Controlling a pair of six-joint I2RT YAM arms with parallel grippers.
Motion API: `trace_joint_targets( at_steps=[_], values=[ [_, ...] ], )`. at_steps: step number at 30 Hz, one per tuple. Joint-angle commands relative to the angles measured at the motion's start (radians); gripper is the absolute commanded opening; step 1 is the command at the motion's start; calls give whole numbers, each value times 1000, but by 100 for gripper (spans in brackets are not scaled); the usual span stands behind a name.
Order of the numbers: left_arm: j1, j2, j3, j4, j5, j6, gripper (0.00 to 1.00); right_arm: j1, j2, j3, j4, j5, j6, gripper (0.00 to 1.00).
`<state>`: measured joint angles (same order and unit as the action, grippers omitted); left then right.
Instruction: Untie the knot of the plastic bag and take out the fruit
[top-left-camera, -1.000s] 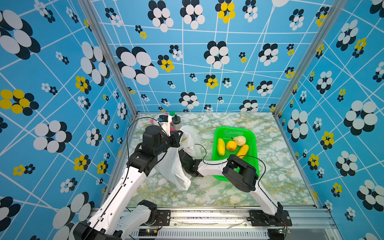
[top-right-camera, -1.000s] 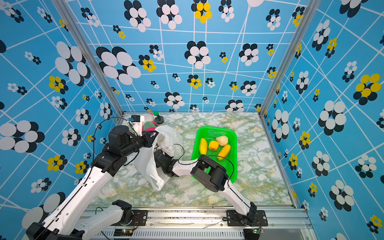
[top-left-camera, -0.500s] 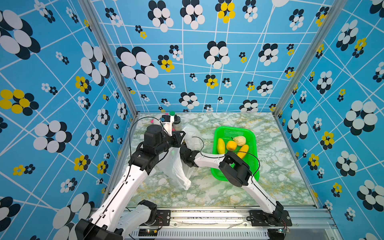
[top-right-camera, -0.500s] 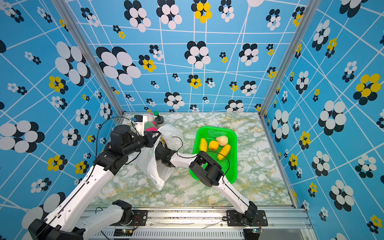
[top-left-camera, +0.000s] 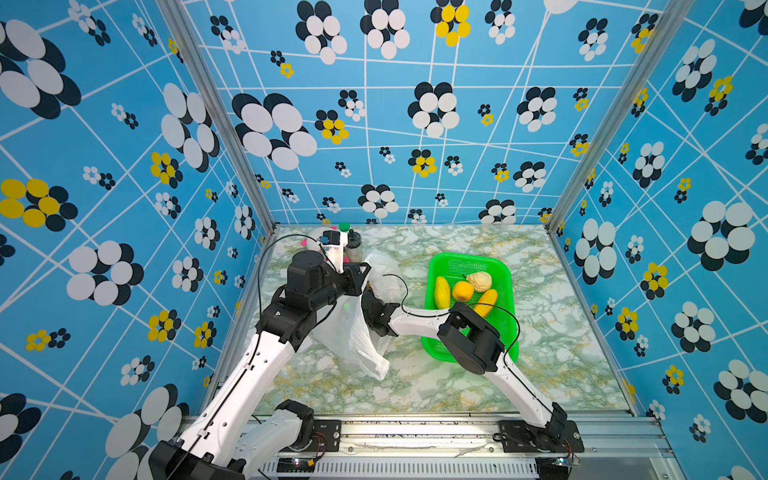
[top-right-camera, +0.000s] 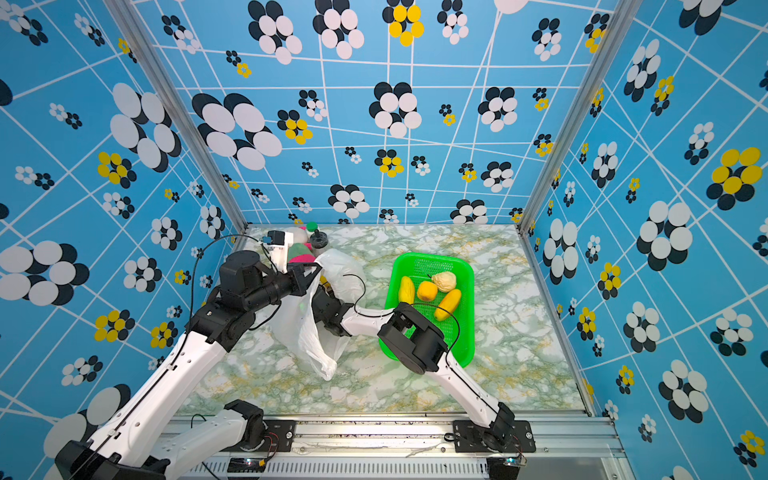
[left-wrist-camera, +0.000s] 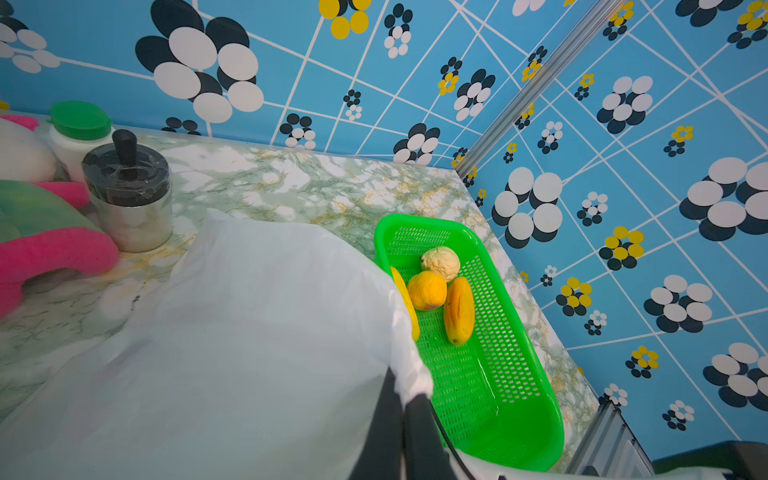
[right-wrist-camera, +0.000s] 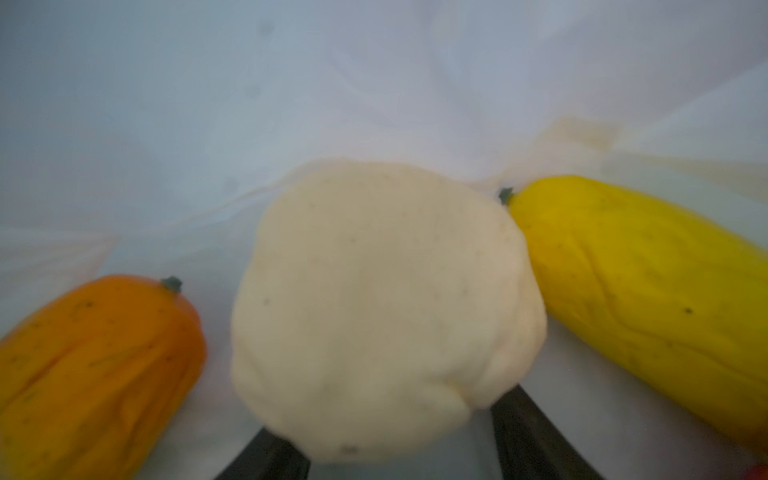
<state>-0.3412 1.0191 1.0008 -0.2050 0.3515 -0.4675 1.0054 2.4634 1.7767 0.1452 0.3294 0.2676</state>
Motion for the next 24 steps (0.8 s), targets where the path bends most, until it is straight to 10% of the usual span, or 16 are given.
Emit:
trace_joint_targets(
  at_steps=[1,24],
  values=[
    [5,-28,-19,15,-5,8,0,5,-57,-48,13,-32,2,59],
    [13,-58,-36,-15,-84,21,0,19,-630,-730,415,-210,43,46]
  ],
)
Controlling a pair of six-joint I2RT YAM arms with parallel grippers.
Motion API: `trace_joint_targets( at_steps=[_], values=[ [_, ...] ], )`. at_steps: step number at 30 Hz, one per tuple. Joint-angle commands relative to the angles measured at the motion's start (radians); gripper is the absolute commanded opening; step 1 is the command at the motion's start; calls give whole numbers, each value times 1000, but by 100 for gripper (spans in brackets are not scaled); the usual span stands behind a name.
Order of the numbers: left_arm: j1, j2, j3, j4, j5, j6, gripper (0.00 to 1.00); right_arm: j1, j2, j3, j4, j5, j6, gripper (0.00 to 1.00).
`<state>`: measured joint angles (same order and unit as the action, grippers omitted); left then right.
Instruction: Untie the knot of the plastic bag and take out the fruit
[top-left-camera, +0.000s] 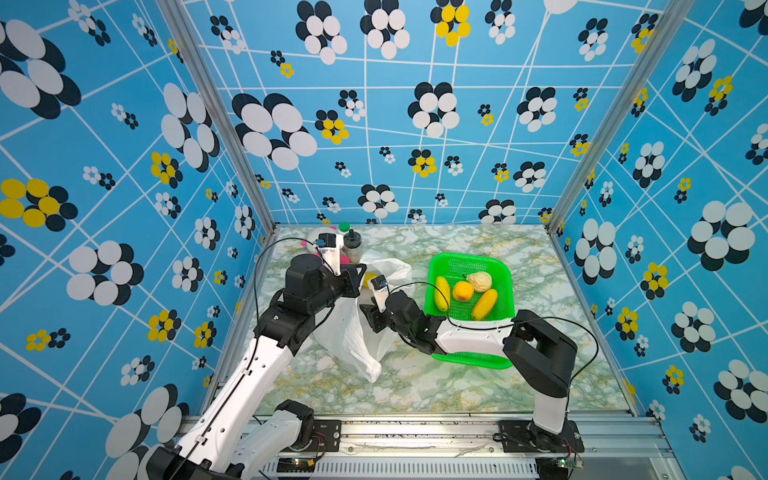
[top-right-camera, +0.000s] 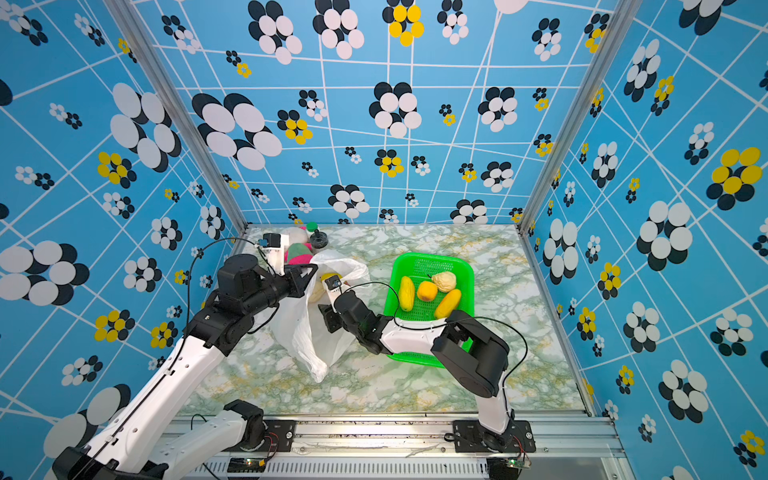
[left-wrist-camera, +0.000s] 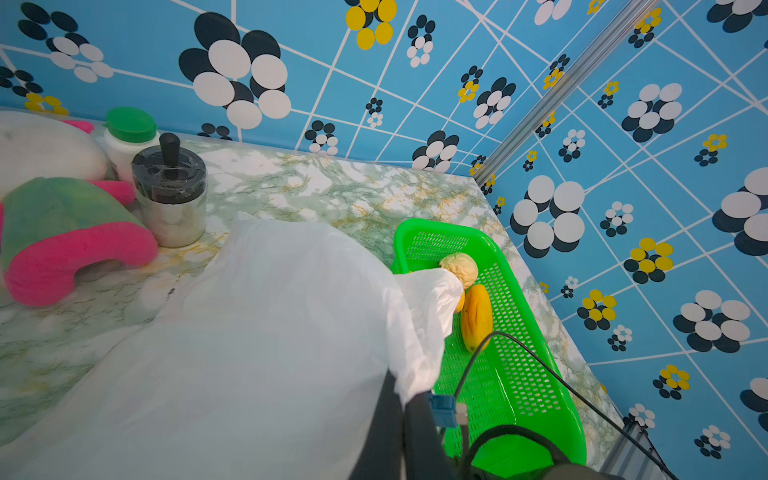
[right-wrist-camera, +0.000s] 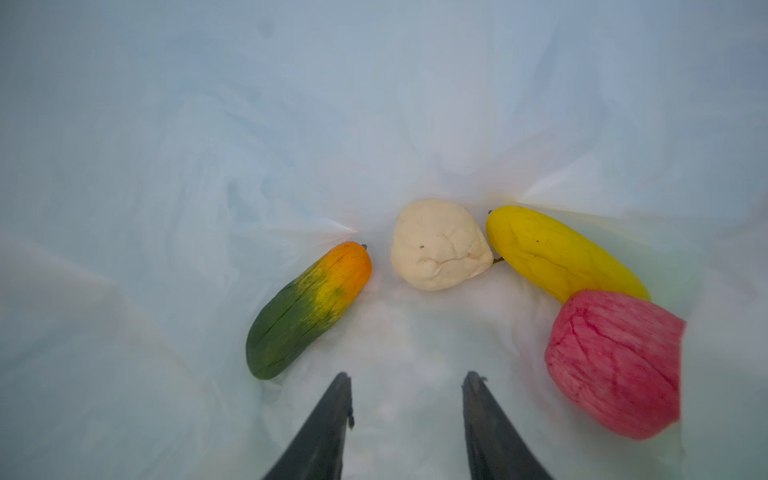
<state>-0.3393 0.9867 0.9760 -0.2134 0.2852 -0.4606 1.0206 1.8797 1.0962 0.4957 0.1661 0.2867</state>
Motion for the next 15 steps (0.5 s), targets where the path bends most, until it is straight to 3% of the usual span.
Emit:
trace_joint_targets(
  at_steps=[1,10,15],
  values=[
    [10,-28,-15,-6,-18,13,0,5,-72,-74,83,-66,26,46],
    [14,-23,2,-10,-9,10,0,6,-243,-253,234,-161,28,45],
    [13,-19,4,-17,-7,8,0,11,-109,-112,110,-99,47,43]
  ],
)
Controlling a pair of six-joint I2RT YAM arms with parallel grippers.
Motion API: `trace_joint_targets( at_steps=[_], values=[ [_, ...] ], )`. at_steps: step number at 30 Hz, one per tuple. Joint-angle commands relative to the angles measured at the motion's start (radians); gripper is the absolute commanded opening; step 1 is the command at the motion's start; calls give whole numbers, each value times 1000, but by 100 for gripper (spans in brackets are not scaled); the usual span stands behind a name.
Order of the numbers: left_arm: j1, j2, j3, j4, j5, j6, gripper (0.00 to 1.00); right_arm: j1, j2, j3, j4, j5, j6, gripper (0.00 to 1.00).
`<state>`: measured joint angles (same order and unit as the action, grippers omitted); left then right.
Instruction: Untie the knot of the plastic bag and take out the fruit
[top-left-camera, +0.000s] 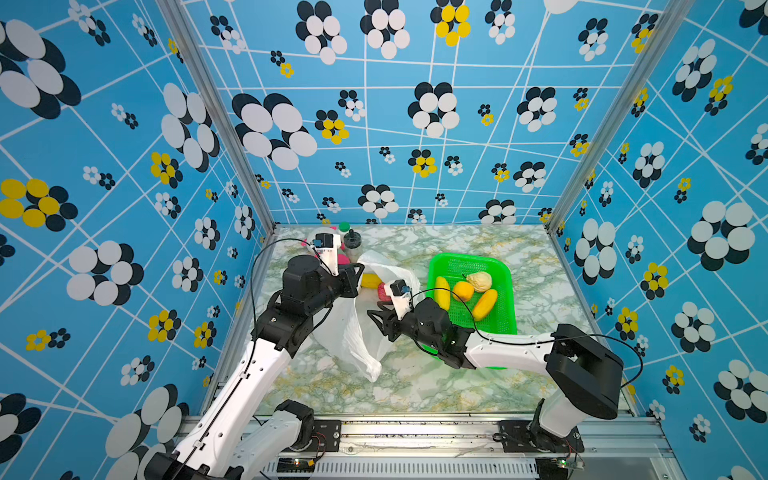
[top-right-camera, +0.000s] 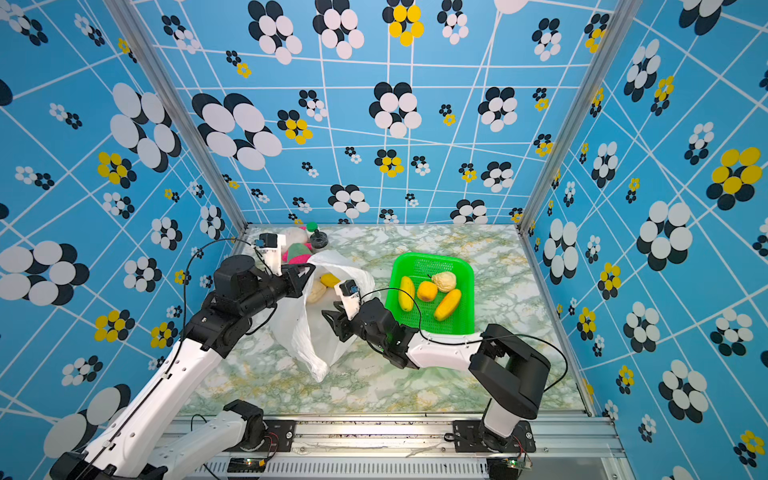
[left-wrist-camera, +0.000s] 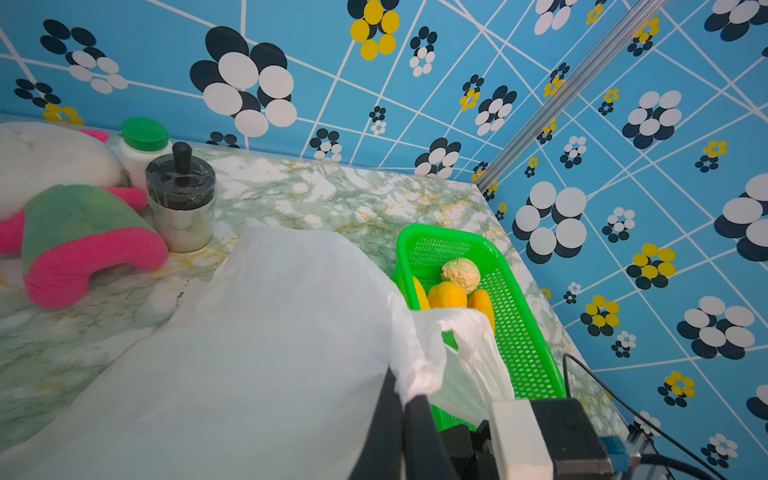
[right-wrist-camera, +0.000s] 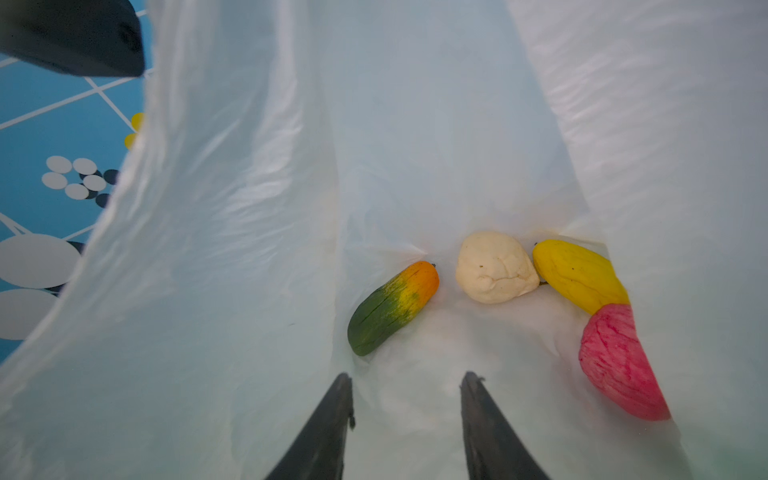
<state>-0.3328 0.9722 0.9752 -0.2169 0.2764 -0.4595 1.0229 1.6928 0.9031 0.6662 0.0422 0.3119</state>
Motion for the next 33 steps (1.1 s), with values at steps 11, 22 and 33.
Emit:
trace_joint_targets(
  at_steps=[11,22,33],
  values=[
    [9,90,101,-21,56,51,0,47,454,539,-330,342,-9,66],
    [9,0,14,-46,47,93,0,11,686,879,-598,345,-8,96],
    [8,32,23,-2,119,103,0,-15,916,1213,-795,292,-59,99]
  ],
)
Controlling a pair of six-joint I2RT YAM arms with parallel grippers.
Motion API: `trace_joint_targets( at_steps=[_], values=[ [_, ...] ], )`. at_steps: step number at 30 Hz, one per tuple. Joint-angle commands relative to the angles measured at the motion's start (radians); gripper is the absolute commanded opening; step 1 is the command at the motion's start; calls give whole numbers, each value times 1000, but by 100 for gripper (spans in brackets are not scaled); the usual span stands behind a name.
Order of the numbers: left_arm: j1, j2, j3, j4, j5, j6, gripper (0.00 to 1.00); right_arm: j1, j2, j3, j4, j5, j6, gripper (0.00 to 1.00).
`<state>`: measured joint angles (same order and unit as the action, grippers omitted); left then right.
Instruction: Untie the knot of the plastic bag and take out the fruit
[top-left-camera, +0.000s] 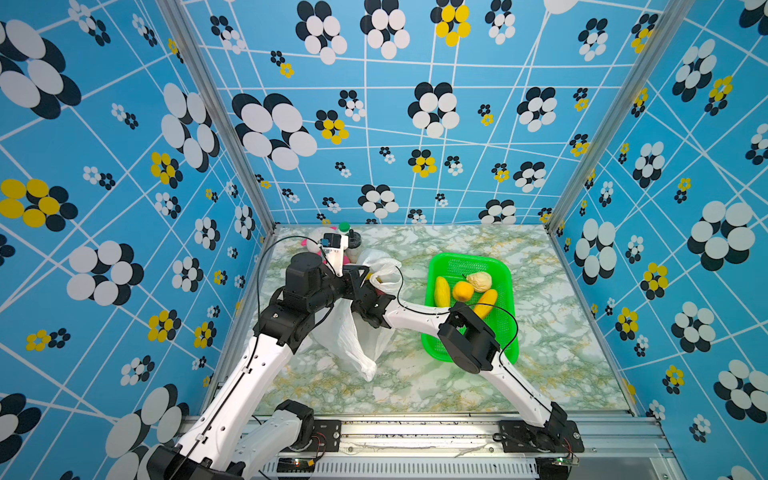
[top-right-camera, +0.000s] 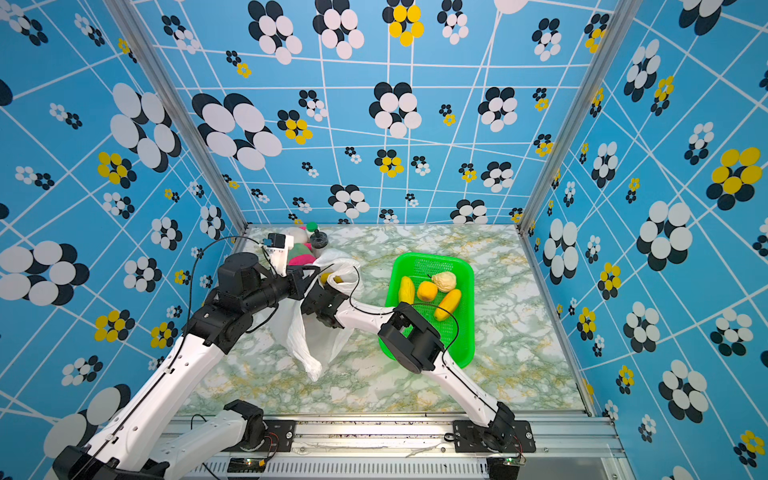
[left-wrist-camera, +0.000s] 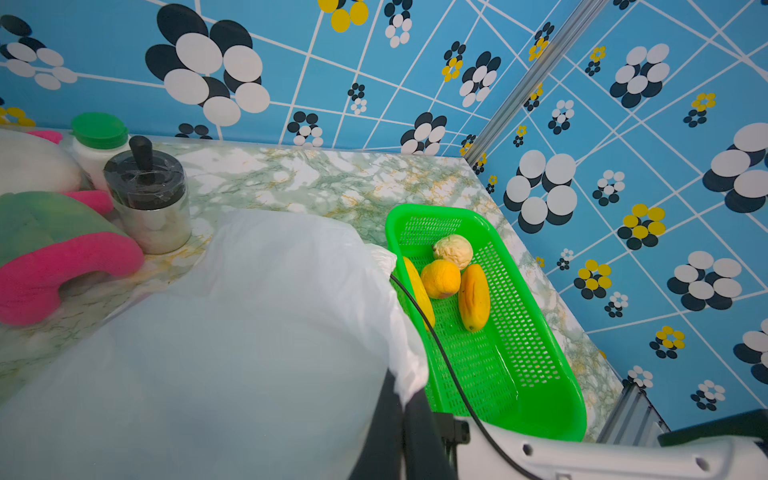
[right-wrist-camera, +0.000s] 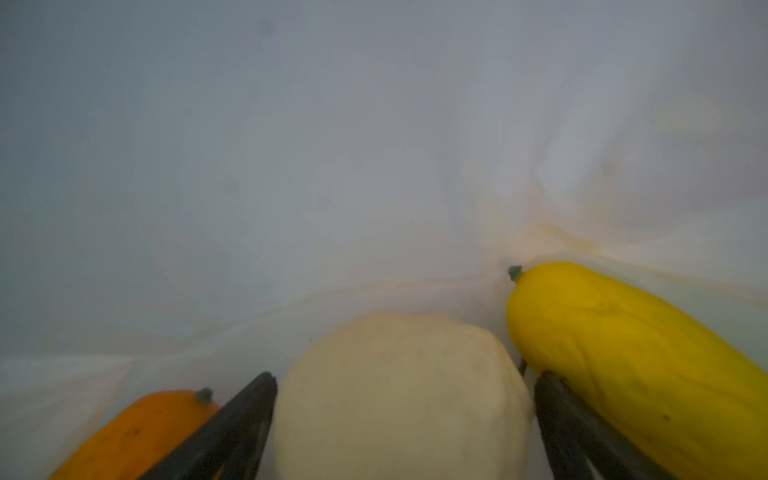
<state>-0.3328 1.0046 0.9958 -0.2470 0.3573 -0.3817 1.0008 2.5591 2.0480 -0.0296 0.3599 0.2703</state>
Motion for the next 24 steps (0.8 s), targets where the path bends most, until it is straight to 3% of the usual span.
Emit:
trace_joint_targets(
  at_steps=[1,7,10,14,18,24],
  values=[
    [8,-2,2,27,38,29,0,6,78,117,-126,-29,-17,99],
    [8,-21,-9,28,60,29,0,5,183,350,-313,-33,-5,95],
    [8,-36,-18,26,59,27,0,5,187,363,-325,-35,2,87],
    [8,-47,-23,23,54,27,0,5,159,336,-317,-27,12,69],
    [10,-46,-23,20,42,31,0,7,63,187,-230,-28,24,57],
    [10,-30,-30,29,47,32,0,7,-221,-273,72,-60,42,52]
  ],
)
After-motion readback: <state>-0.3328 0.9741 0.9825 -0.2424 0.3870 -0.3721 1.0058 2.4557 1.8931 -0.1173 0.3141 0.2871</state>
